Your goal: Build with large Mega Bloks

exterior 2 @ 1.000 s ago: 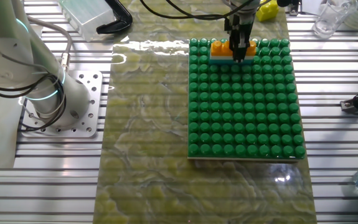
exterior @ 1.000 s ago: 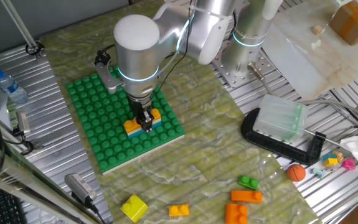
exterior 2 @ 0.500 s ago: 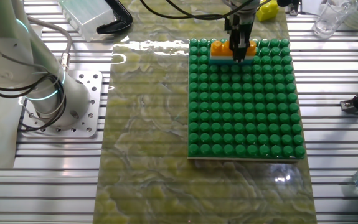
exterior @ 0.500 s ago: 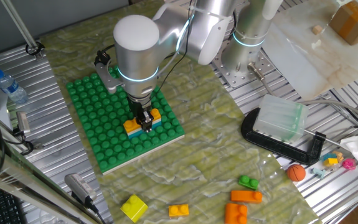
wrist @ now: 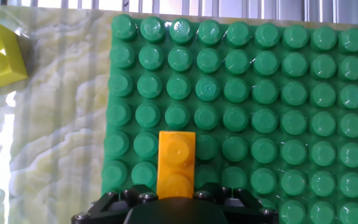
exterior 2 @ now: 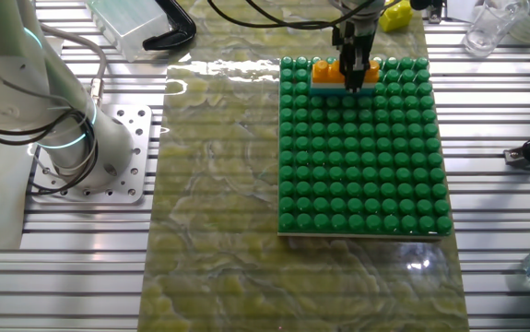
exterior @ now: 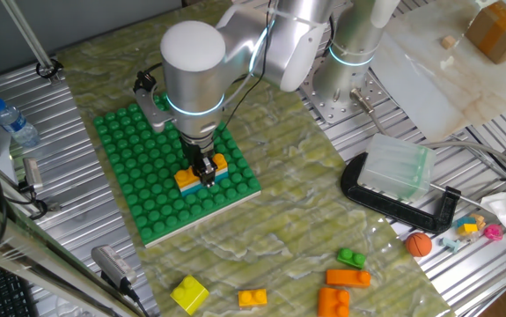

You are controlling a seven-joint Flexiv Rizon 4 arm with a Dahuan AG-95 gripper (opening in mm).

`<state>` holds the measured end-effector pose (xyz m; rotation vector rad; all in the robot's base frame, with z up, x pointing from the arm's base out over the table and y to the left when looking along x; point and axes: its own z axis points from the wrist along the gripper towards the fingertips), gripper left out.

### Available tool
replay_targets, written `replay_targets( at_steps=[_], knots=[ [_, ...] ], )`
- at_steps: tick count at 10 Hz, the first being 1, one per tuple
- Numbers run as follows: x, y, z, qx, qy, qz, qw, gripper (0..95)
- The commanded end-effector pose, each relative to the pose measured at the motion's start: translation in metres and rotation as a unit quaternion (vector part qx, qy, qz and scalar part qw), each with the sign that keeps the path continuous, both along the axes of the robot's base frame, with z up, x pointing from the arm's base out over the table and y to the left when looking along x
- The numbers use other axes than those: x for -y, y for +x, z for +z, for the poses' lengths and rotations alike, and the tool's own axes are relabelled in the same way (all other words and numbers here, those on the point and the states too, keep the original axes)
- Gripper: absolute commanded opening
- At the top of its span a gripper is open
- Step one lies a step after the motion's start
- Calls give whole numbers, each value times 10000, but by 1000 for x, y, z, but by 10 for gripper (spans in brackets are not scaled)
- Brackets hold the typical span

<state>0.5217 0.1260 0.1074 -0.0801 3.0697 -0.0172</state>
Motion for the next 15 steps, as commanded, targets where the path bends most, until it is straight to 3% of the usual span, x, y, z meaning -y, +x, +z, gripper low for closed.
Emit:
replay_targets(
  at_steps=[1, 5, 7, 8, 9, 10, 12, 15],
  knots=[
    [-47, -41, 99, -294, -135, 70, 9995, 380],
    [-47, -41, 99, -278, -172, 1, 9995, 380],
    [-45, -42, 98, -331, -220, -66, 9992, 380],
    [-37, -41, 94, -409, -286, -56, 9987, 190],
    [-31, -39, 90, -438, -291, -12, 9986, 190],
    [-22, -37, 85, -465, -275, 18, 9985, 0],
    [-10, -31, 72, -455, -244, 132, 9986, 0],
    [-13, -22, 52, -453, -262, 148, 9985, 0]
  ],
)
